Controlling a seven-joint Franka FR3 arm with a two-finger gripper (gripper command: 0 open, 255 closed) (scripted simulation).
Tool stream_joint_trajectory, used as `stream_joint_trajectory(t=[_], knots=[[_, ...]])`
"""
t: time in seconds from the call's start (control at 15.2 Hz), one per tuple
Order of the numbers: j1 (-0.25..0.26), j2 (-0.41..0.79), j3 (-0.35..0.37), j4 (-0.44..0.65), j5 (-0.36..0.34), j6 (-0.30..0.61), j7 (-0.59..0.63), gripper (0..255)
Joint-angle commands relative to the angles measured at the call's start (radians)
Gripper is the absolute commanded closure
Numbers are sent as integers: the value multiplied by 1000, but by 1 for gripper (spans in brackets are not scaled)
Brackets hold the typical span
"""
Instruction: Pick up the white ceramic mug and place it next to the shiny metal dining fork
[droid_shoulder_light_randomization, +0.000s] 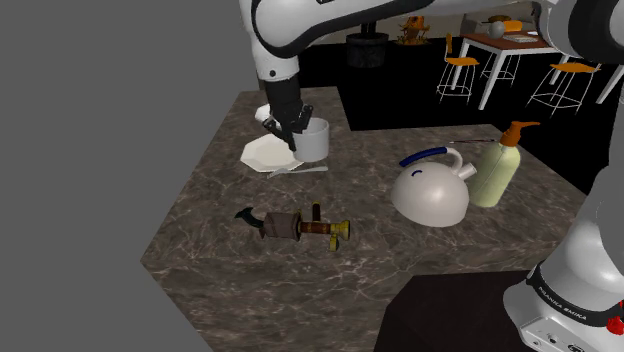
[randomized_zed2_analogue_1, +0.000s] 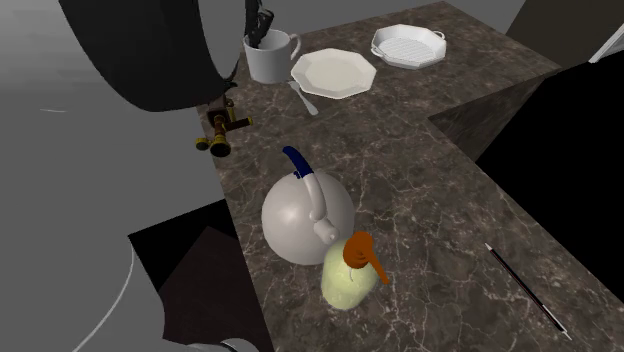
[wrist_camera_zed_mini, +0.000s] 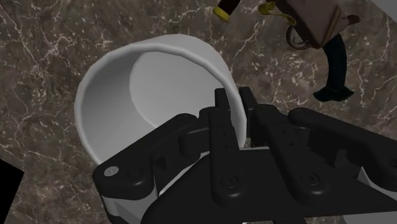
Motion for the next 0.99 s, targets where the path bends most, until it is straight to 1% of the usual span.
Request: stream_joint_trajectory(t=[0.0,0.26,0.92], knots=[[31,73,8,115,-13,-44,34,255],[101,246,14,384,-42,-143,85,255],[88,230,13,223,-40,2,89,255]])
